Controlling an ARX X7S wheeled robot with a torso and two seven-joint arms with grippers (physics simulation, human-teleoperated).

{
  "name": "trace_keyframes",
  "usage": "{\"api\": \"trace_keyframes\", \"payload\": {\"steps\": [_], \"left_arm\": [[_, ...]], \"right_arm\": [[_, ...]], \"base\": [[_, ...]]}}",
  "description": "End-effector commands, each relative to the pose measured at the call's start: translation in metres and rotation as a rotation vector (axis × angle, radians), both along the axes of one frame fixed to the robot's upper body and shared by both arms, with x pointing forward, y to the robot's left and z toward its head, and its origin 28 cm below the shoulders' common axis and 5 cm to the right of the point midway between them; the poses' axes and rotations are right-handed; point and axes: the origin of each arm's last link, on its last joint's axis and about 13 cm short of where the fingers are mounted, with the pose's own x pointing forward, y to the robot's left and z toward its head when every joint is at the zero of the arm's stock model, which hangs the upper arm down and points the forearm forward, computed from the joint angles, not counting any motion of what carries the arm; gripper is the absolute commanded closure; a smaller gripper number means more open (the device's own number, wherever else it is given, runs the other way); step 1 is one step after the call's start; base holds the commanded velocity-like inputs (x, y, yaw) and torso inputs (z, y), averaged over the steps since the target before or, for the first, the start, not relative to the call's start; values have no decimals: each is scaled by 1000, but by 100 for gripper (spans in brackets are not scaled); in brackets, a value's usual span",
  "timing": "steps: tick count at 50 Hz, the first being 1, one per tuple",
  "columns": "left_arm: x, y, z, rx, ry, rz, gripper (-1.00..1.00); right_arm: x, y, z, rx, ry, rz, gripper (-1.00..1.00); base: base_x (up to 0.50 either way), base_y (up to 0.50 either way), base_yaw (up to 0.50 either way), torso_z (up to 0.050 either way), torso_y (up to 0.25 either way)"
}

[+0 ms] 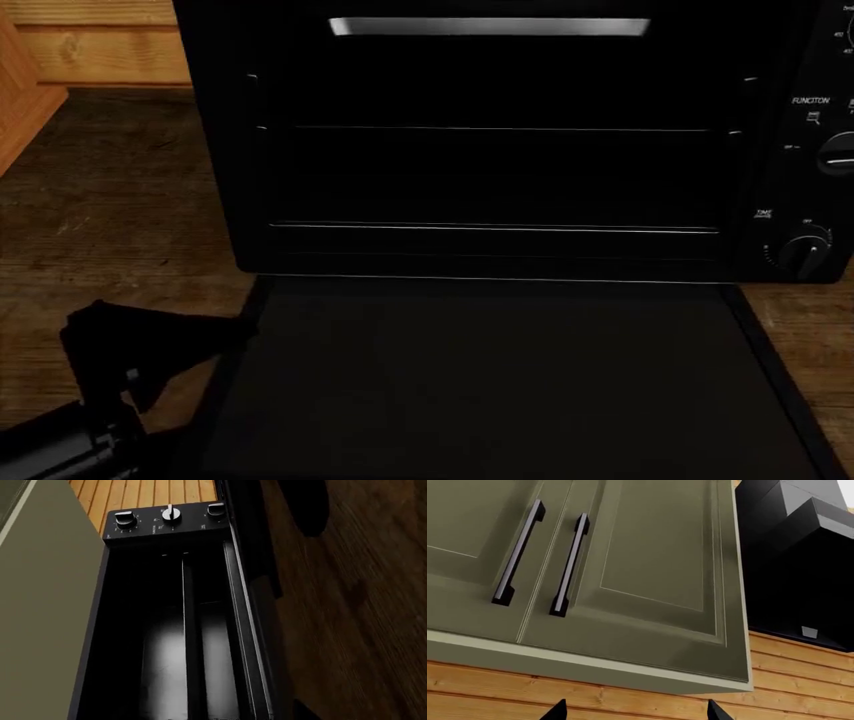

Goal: Close the toaster oven door.

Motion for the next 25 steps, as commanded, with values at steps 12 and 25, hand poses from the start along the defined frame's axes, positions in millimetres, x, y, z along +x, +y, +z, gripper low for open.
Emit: {"api": "trace_keyframes", "payload": {"steps": [12,25], "left_arm": [[-2,18,52,-398,-184,53,-100],[-4,17,50,-425,-185,60,-100]], "right_arm": [[0,1,0,-1,-1,4,-100],[0,1,2,-1,-4,2,-100]], "base": [[1,-4,-5,2,5],[0,0,0,1,2]]}}
